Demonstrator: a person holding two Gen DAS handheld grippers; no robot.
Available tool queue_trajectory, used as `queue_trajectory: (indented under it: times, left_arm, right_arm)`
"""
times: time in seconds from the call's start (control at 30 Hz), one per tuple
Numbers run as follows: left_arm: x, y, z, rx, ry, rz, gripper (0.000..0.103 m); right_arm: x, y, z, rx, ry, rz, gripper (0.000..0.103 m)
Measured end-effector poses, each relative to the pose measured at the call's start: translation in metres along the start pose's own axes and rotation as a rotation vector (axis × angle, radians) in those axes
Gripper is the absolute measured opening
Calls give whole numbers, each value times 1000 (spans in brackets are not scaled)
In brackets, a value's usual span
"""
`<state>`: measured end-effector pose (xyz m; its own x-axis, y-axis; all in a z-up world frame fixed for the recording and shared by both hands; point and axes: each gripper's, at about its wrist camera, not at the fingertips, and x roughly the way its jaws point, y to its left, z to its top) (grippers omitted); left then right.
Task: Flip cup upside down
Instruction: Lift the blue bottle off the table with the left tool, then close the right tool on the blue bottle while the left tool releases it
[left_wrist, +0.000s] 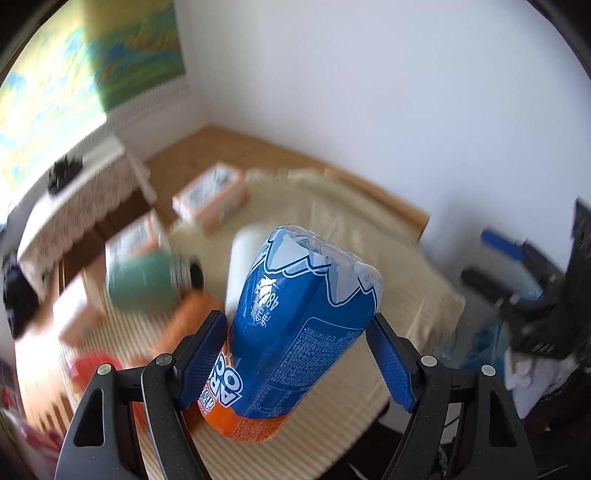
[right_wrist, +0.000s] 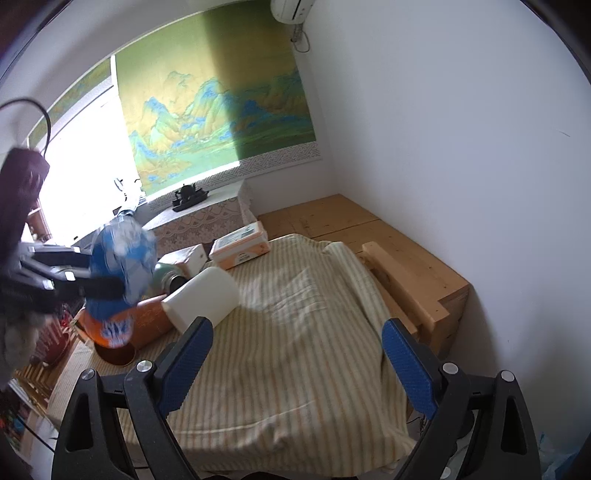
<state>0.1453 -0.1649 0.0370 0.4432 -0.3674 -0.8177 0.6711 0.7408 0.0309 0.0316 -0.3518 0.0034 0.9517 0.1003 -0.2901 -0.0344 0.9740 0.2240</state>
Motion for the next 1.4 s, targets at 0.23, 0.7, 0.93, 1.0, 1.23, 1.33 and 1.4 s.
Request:
queue_trajectory:
  times: [0.23, 0.7, 0.93, 1.0, 1.23, 1.33, 1.4]
  left_arm:
    - [42, -15, -24, 50, 175, 35, 80]
    - [56, -2, -18, 26, 175, 11, 87]
    - [-19, 16, -53, -54, 5, 93, 87]
    - [-34, 24, -70, -104, -41, 143, 87]
    - [-70, 49, -130, -259, -161, 265, 87]
    - [-78, 55, -151, -308, -186, 315, 87]
    - [-80, 58, -160, -326, -198, 325, 88]
  right_arm:
    - [-1, 21, -13, -23, 17, 19, 90]
    - [13, 32, -26, 43, 141, 59, 91]
    - [31, 61, -26, 160, 251, 122, 91]
    - [40, 76, -27, 184, 293, 140, 91]
    - [68, 104, -33, 299, 387, 172, 91]
    - [78, 111, -35, 321, 424, 175, 91]
    - [83, 115, -36, 344, 449, 181, 91]
